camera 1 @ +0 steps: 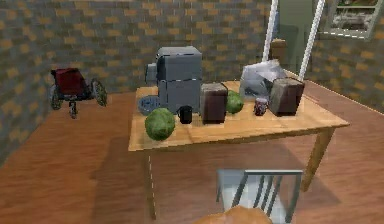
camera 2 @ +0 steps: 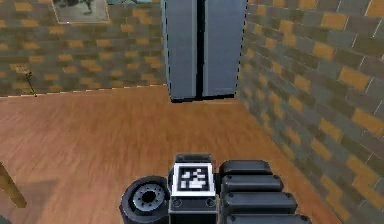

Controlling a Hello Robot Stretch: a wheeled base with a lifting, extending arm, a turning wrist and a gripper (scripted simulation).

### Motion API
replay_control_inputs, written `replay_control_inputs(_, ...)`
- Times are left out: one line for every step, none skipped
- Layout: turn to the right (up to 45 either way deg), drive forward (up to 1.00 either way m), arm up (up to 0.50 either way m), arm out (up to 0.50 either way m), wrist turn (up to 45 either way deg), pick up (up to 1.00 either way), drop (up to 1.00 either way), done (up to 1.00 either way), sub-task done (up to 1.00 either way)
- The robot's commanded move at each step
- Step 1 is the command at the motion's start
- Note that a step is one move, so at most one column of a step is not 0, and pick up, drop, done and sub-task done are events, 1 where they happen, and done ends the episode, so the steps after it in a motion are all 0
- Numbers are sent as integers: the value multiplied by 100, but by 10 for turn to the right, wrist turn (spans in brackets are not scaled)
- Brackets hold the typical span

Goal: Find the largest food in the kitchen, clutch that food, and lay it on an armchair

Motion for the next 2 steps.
replay_control_inputs(450,0,0,0,0,0,0,0,0)
replay_control_inputs(330,0,0,0,0,0,0,0,0)
